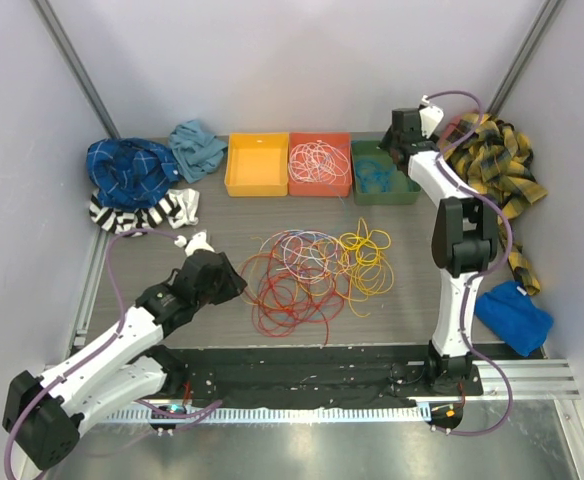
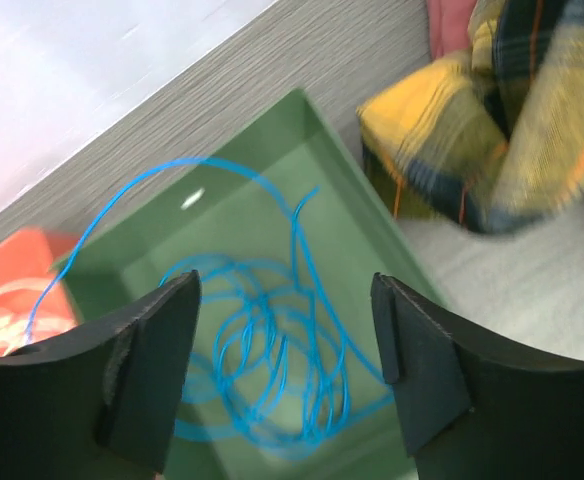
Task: Untangle the cables
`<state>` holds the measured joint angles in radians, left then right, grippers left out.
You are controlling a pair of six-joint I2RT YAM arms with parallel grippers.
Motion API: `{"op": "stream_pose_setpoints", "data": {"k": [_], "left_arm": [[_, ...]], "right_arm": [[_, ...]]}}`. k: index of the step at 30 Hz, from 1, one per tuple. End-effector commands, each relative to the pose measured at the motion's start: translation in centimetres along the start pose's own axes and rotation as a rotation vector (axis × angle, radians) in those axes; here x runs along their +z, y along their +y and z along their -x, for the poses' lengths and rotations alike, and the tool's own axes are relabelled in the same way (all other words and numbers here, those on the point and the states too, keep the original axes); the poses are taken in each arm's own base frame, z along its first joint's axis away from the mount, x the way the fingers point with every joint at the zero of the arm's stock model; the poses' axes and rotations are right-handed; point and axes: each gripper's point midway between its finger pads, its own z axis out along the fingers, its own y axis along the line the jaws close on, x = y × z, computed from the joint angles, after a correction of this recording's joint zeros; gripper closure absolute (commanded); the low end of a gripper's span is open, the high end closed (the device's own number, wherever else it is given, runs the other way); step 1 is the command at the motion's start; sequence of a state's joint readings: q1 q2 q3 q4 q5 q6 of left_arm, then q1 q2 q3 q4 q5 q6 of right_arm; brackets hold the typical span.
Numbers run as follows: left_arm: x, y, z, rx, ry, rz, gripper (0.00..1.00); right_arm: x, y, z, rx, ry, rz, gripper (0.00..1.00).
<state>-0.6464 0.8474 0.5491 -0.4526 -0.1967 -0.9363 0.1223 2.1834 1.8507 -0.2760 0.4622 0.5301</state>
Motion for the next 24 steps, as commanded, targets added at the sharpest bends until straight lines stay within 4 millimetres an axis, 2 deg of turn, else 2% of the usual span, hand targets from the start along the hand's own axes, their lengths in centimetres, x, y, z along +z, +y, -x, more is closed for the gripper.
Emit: {"op": "stream_pose_setpoints", "data": {"k": [1,2,3,5,6,8,12,13,14,15,16,19,21,24], "left_arm": [[-0.7,-1.4,1.1,-0.033,-0.048,-0.070,0.62],[-0.7,-1.3,1.1,-0.036,-0.048,-0.070,0.62],[-0.8,-1.4,1.0,-0.037,-0.047,-0.073,0.62],[-0.9,-1.4,0.9,-0.040,-0.044,-0.078,0.62],[-1.0,-1.4,0.9,-0.043,-0.042,-0.081,0.62],[-1.0,-1.3,0.8,-0.047,-0.041,-0.080,0.62],[-0.8,-1.1,0.4,-0.068,-0.035,-0.081,0.63],[-0.8,-1.2,0.3,-0.069,-0.029,-0.087,0.63],[-0.8,-1.2,0.2,-0.071,-0.023,-0.088,0.63],[-0.8,-1.3,0.1,-0.072,-0.020,-0.091,0.63],[-0.9,-1.3,0.1,-0.072,-0.016,-0.093,0.63],[-1.1,-1.3,0.0,-0.069,-0.018,-0.096,0.63],[-1.1,-1.2,0.0,-0.067,-0.022,-0.098,0.63],[-1.0,-1.0,-0.2,-0.067,-0.019,-0.090,0.63]], "right_arm": [[-7.6,2.8,7.5,0.092,-0.197,0.113,0.22],[-8.1,2.9,6.7,0.078,-0.195,0.116,0.21],[-9.5,2.9,7.8,0.088,-0.220,0.125,0.21],[-10.5,2.9,7.3,0.076,-0.219,0.135,0.21],[-11.6,3.3,7.4,0.072,-0.224,0.154,0.21],[-12.6,3.5,6.3,0.054,-0.205,0.177,0.24],[-15.2,5.6,1.8,-0.036,-0.147,0.275,0.31],[-16.0,6.4,-0.8,-0.087,-0.111,0.304,0.31],[-16.3,6.7,-1.8,-0.112,-0.105,0.314,0.30],[-16.4,6.6,-2.9,-0.145,-0.097,0.314,0.29],[-16.7,6.7,-5.0,-0.204,-0.081,0.324,0.27],[-17.1,6.5,-8.6,-0.287,-0.044,0.374,0.23],[-17.7,6.4,-9.5,-0.313,-0.042,0.398,0.23],[-17.5,5.4,-11.4,-0.355,-0.022,0.387,0.22]]}}
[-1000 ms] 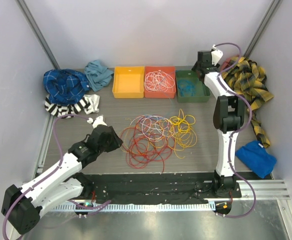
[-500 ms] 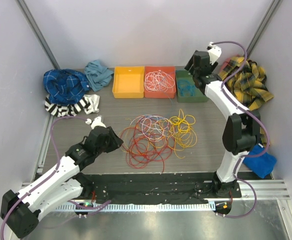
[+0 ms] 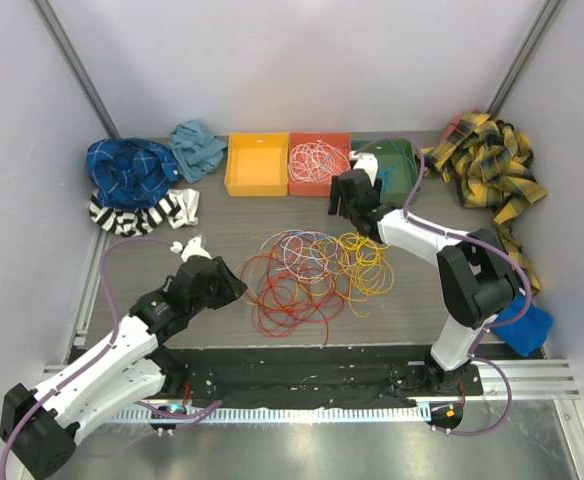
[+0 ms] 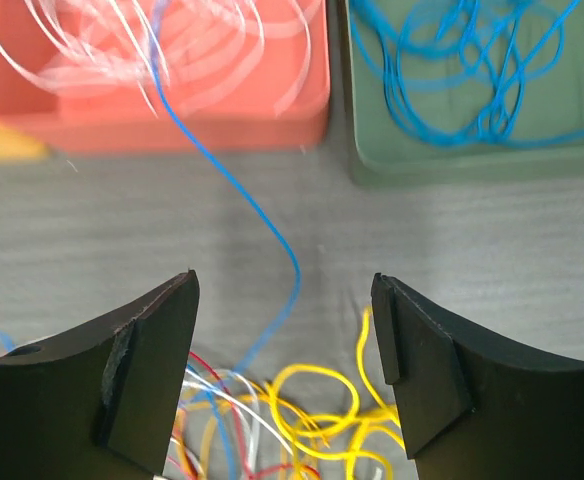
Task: Untangle the cables
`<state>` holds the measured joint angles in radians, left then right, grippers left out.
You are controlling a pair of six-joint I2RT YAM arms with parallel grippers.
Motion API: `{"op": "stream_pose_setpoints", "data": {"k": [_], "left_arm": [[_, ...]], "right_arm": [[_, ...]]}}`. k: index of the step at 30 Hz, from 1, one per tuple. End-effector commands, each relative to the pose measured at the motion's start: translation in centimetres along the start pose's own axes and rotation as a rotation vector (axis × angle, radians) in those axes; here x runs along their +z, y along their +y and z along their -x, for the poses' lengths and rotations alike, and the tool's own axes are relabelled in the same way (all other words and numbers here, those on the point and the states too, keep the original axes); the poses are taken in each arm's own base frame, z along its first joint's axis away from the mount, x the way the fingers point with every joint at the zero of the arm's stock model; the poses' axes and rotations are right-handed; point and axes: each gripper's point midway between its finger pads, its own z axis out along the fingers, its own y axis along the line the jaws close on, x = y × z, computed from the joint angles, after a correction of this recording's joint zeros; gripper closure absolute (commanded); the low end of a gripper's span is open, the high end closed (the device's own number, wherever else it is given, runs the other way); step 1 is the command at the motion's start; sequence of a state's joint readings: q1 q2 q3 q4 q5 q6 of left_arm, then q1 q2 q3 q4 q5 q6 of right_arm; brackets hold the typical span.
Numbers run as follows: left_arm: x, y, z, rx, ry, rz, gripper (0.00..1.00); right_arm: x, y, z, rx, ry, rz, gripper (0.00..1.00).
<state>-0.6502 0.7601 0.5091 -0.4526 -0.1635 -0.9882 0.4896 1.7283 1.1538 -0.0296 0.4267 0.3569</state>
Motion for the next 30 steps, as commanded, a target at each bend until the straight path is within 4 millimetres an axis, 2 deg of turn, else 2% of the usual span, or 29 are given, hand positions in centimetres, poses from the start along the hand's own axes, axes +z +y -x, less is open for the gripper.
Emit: {"op": "stream_pose_setpoints", "data": {"k": [1,6,12,18,21,24,26,27,30], "left_arm": [[0.1,-0.6,0.2,-0.008,-0.017,-0.029,0.63],[0.3,-0.7,0.0,0.003,0.002,-0.022,0.63],[0.2,-0.5,0.4,0.008,-0.020,-0.016,0.63],[0.2,-0.2,0.6,0.025,-0.027,0.001,0.63],[0.3,-0.3,0.8,0.039,-0.030,0.007,0.63],[0.4,-0.2,0.9,0.049,-0.032,0.014,0.63],[0.6,-0.2,0.9,0.053,-0.031,0.018,0.63],[0.6,-0.2,0.9,0.054,-0.032,0.017,0.63],[0.8,-0.3,0.8,0.056,-0.025,0.017,0.63]], "right_arm": [[-0.4,-0.1,1.6,-0.028,-0.080,0.016,0.23],[1.4,-0.5,-0.4,-0.086,-0.030,-0.015,0.23],[3.2,0.9,-1.5,-0.096,0.009,0.013,0.27],[4.8,0.9,-2.1,-0.102,0.011,-0.012,0.32],[5.4,0.9,-2.3,-0.108,0.011,-0.028,0.44],[5.6,0.7,-2.2,-0.095,-0.003,-0.036,0.67],[5.5,0.6,-2.0,-0.090,-0.018,-0.046,0.77],[5.6,0.5,-2.0,-0.089,-0.019,-0.052,0.86],[5.3,0.3,-1.9,-0.089,-0.031,-0.061,0.99]]}}
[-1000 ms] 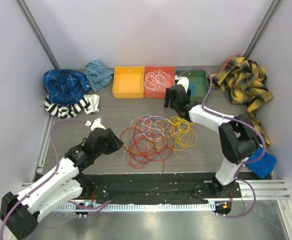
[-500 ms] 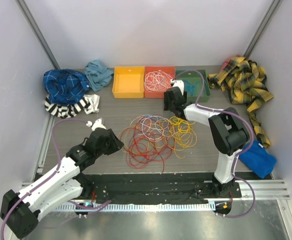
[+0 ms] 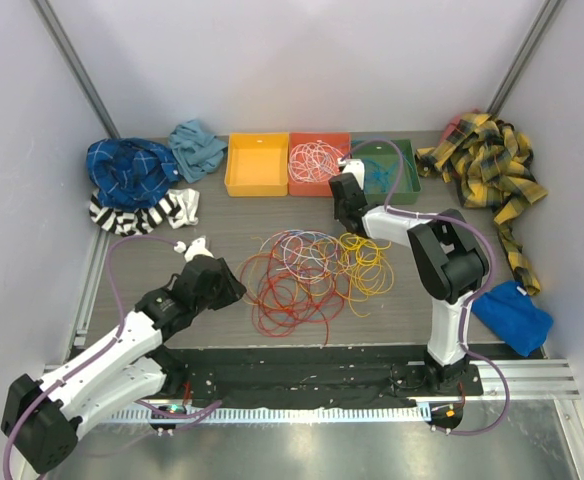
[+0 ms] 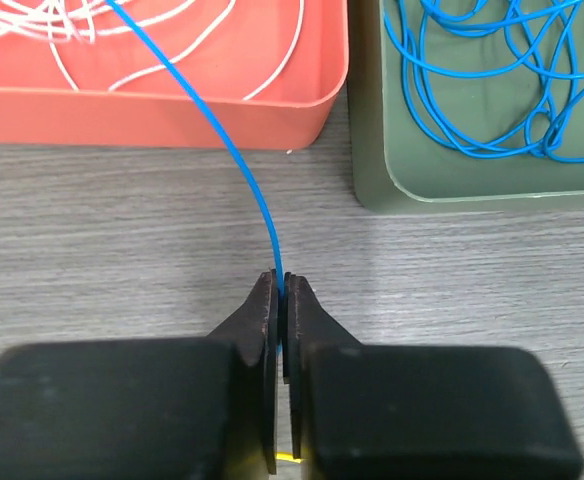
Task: Untangle the cables
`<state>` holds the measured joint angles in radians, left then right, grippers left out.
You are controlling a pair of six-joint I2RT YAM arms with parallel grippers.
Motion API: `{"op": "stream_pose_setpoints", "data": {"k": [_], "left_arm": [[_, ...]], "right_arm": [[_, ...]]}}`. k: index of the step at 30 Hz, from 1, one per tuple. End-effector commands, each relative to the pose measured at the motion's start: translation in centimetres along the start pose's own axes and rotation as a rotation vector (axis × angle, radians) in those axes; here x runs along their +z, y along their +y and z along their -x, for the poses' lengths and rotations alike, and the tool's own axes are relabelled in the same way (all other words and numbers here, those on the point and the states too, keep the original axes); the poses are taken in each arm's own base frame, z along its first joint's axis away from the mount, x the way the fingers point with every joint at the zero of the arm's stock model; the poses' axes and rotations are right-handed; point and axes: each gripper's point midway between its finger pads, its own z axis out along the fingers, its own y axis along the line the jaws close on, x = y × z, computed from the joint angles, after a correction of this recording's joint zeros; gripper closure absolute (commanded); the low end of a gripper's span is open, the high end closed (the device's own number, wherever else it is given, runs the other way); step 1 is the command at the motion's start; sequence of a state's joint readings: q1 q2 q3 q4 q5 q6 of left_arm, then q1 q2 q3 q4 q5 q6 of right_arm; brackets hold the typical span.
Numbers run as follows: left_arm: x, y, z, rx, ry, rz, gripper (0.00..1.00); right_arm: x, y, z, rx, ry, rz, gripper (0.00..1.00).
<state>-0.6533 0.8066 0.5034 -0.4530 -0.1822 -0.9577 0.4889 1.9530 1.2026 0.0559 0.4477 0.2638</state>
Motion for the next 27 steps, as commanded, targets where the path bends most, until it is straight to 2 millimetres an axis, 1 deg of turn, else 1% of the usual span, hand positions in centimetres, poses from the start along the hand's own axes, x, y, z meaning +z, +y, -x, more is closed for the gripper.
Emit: {"op": "stream_pose_setpoints", "data": {"k": [1,5,6,8,9,10,11,12,14,15,16,17,18,19,21,22,24,25,27], "left_arm": [[-0.1,-1.3,1.4,0.014,-0.042,-0.034,0.63],[-0.2,-1.4,1.3,0.010,-0.040,-0.040,0.63],[-0.2,-1.4,1.3,0.011,-0.039,-0.041,0.63],[-0.3,-1.5,1.3,0.008,-0.041,-0.047,0.63],[-0.3,-1.4,1.2,0.007,-0.040,-0.046,0.63],[-0.4,-1.5,1.3,0.006,-0.043,-0.051,0.63],[-0.4,-1.5,1.3,0.002,-0.044,-0.052,0.63],[-0.4,-1.5,1.2,0.001,-0.041,-0.053,0.63],[-0.4,-1.5,1.1,-0.005,-0.036,-0.059,0.63],[-0.5,-1.7,1.0,-0.007,-0.032,-0.067,0.63],[-0.5,-1.8,1.0,-0.009,-0.032,-0.069,0.63],[-0.5,-1.9,1.0,-0.012,-0.030,-0.075,0.63],[-0.5,-1.9,0.9,-0.014,-0.025,-0.078,0.63],[-0.5,-1.9,0.8,-0.017,-0.025,-0.081,0.64],[-0.6,-2.0,0.9,-0.025,-0.027,-0.086,0.63],[-0.7,-2.0,0.9,-0.027,-0.028,-0.090,0.64],[-0.8,-2.1,0.9,-0.028,-0.031,-0.097,0.63],[-0.8,-2.0,0.9,-0.029,-0.032,-0.096,0.63],[-0.8,-2.0,0.9,-0.031,-0.032,-0.098,0.64]], "right_arm": [[-0.4,0.0,3.1,0.046,-0.103,-0.021,0.99],[-1.8,-0.2,3.8,0.056,-0.138,-0.018,0.99],[-2.8,-0.3,5.0,0.071,-0.163,-0.017,0.99],[-4.1,-0.4,6.1,0.076,-0.185,-0.017,0.99],[-5.9,-0.7,8.3,0.105,-0.233,-0.008,0.99],[-6.9,-0.8,9.3,0.119,-0.253,-0.002,0.99],[-8.1,-1.1,10.7,0.134,-0.276,-0.001,0.99],[-9.9,-1.6,12.7,0.161,-0.322,0.006,0.99],[-12.2,-2.1,15.5,0.187,-0.374,0.012,0.99],[-13.0,-2.4,16.5,0.196,-0.392,0.011,0.99],[-14.5,-2.9,17.8,0.215,-0.426,0.013,0.99],[-15.4,-3.1,19.0,0.227,-0.446,0.015,0.99],[-16.1,-3.3,19.9,0.234,-0.465,0.010,0.99],[-16.8,-4.0,20.7,0.237,-0.473,-0.014,0.99],[-17.1,-4.8,21.6,0.241,-0.485,-0.040,0.99],[-17.1,-5.6,22.4,0.250,-0.490,-0.067,0.99],[-16.9,-6.5,23.3,0.259,-0.496,-0.090,0.99],[-16.2,-7.2,23.8,0.269,-0.495,-0.103,0.99],[-15.0,-7.9,24.4,0.274,-0.490,-0.123,0.99]]}}
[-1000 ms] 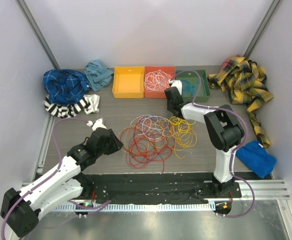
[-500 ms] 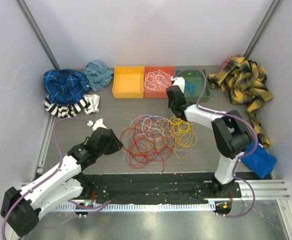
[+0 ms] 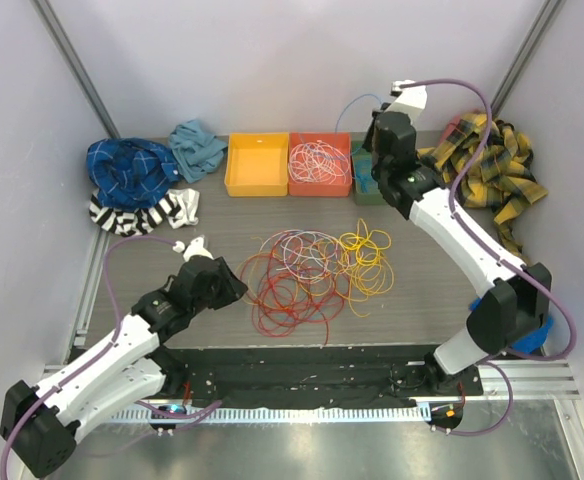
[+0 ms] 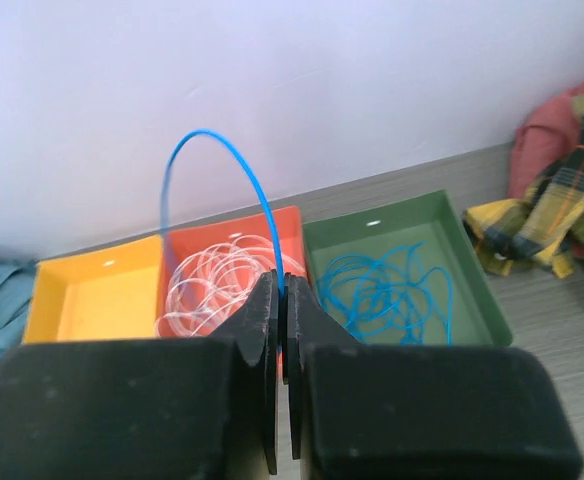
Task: Untangle the cables
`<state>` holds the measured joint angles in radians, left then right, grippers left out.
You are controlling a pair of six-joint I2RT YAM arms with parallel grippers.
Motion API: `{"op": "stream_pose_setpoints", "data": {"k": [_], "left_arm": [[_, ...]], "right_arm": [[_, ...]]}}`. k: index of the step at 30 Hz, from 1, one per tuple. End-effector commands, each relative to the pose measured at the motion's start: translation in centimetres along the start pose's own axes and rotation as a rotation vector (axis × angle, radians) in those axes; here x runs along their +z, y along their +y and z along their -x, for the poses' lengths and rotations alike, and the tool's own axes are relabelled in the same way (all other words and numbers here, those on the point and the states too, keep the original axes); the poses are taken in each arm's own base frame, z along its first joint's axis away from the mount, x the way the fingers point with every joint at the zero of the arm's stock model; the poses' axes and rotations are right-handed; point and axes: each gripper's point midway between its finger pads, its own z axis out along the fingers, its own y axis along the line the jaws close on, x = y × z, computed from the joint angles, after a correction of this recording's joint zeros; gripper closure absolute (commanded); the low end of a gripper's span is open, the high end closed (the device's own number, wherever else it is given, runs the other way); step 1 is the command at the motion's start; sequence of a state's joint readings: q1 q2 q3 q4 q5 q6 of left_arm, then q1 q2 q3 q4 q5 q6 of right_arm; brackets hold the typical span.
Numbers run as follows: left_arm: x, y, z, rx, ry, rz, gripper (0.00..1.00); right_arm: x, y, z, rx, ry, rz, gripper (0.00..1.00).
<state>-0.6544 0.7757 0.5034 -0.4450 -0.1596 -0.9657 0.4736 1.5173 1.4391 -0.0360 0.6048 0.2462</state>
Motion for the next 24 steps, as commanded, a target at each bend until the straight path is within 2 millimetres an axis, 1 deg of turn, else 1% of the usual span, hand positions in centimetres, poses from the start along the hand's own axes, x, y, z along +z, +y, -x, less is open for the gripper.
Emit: {"op": "stream_pose_setpoints", "data": {"k": [1,2,3,4,5,7,8,9,10,11,13,14,15,17,18,20,22,24], "left_arm": [[-0.2,-1.2,0.6,-0.017,-0.027,-0.053,0.64],[-0.2,-1.1,0.6,-0.015,-0.026,-0.049,0.64],[-0.3,-1.2,0.7,-0.015,-0.027,-0.051,0.64],[-0.3,-1.1,0.7,-0.013,-0.028,-0.049,0.64],[-0.3,-1.0,0.6,-0.012,-0.026,-0.043,0.64],[-0.3,-0.8,0.7,-0.008,-0.033,-0.038,0.64],[-0.3,-0.7,0.8,-0.006,-0.038,-0.032,0.64],[-0.3,-0.7,0.8,-0.007,-0.040,-0.030,0.64],[-0.2,-0.6,0.8,-0.001,-0.039,-0.027,0.64],[-0.2,-0.7,0.9,0.000,-0.042,-0.027,0.64],[0.1,-0.6,0.8,0.008,-0.034,-0.016,0.64],[0.0,-0.8,1.2,0.015,-0.042,-0.013,0.64],[0.0,-0.6,1.2,0.022,-0.037,0.002,0.64],[0.0,-0.9,1.6,0.033,-0.044,0.004,0.64],[-0.1,-0.8,1.7,0.032,-0.050,0.007,0.63],[0.0,-0.8,1.7,0.030,-0.057,0.007,0.64],[0.1,-0.6,1.7,0.027,-0.060,0.011,0.64],[0.2,-0.5,1.6,0.028,-0.057,0.018,0.64]], "right_arm": [[3.0,-2.5,0.4,-0.027,0.016,-0.106,0.99],[4.4,-3.5,-0.4,-0.040,0.035,-0.134,0.99],[5.0,-3.8,-0.6,-0.039,0.039,-0.147,0.99],[5.5,-4.2,-0.1,-0.036,0.032,-0.157,0.99],[6.5,-5.2,-0.8,-0.038,0.043,-0.184,0.99],[7.5,-6.1,-0.8,-0.028,0.042,-0.204,0.99],[8.4,-7.0,-1.5,-0.032,0.051,-0.227,0.99],[8.9,-7.3,-1.2,-0.025,0.045,-0.235,0.99],[9.4,-7.5,-1.5,-0.027,0.052,-0.237,0.99],[10.3,-8.2,-2.4,-0.040,0.064,-0.257,0.99],[11.2,-8.5,-2.1,-0.040,0.054,-0.268,0.99],[11.8,-8.7,-2.5,-0.046,0.060,-0.277,0.99],[12.6,-9.3,-2.9,-0.052,0.067,-0.295,0.99],[13.4,-10.0,-3.8,-0.060,0.081,-0.315,0.99],[14.0,-10.7,-4.6,-0.064,0.092,-0.334,0.99],[14.6,-11.5,-5.7,-0.067,0.111,-0.351,0.99],[15.0,-12.7,-7.7,-0.080,0.149,-0.384,0.99],[15.0,-13.3,-9.5,-0.087,0.185,-0.397,0.99]]}}
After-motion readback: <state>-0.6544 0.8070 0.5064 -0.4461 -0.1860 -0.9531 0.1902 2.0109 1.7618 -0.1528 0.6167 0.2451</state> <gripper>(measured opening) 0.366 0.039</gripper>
